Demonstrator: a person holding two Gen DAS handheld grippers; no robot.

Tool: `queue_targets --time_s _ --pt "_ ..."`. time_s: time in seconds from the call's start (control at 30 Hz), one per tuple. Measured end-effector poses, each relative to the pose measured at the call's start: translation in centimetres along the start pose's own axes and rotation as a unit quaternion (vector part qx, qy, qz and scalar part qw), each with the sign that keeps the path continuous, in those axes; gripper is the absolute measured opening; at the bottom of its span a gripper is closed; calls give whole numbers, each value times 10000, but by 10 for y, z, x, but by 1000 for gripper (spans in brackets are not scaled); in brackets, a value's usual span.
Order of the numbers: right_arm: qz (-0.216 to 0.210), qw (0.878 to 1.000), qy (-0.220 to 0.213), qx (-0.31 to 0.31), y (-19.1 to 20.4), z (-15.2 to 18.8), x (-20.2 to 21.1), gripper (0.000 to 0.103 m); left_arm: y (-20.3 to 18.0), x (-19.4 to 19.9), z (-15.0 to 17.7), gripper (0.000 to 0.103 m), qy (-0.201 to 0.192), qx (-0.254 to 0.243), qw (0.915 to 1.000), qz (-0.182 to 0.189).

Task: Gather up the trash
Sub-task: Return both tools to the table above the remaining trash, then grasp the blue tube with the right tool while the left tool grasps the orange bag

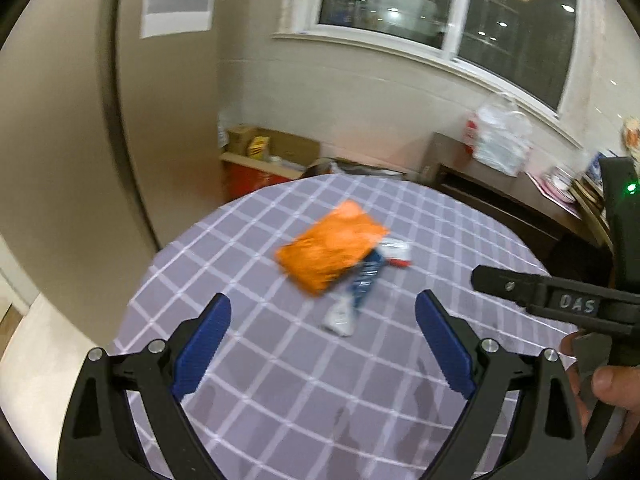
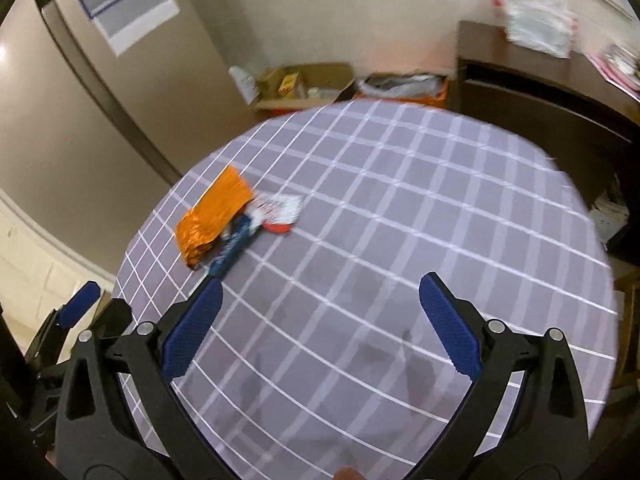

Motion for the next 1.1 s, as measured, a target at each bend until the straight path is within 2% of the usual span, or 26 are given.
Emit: queue_targets --time_s 0.17,0.2,0.37,0.43,0.5,0.57,0.67,0.93,1.07,1.1 --pt "-84 9994 260 211 34 -2 -41 94 34 -10 3 91 81 59 9996 -282" --pt "-80 9992 291 256 41 -3 -50 88 39 -12 4 91 103 67 9994 -310" --pt "-7 9980 358 519 67 -11 -78 72 51 -20 3 91 174 77 9992 -355" --pt "182 9968 265 731 72 -11 -82 65 49 -24 1 91 193 -15 9993 -319" --pt "307 9954 201 885 72 -10 -81 44 45 -30 -1 91 231 -187 9992 -269" --pt "464 9934 130 1040 65 -8 -79 27 37 -38 -2 91 254 -418 9985 -240" --pt "322 9941 179 1023 50 -4 -72 15 25 -51 -4 91 333 -652 9973 -111" --pt "220 9967 219 755 0 9 -45 13 2 -92 -15 91 486 -1276 9906 -125" --pt "140 9980 189 591 -17 14 -35 13 0 -106 -17 91 690 -1301 9891 -37" --pt "117 9983 174 551 -20 15 -32 13 0 -106 -18 86 667 -1265 9897 16"
Point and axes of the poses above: each gripper's, at about its wrist camera, not at the fingertips, and x roughly against the way its jaws point, y to its left, z to its underside, the point moved 7 cm from there along -x, roughly the way its jaws point, and after that the axes turned 5 degrees about x, right-handed, at the moved point
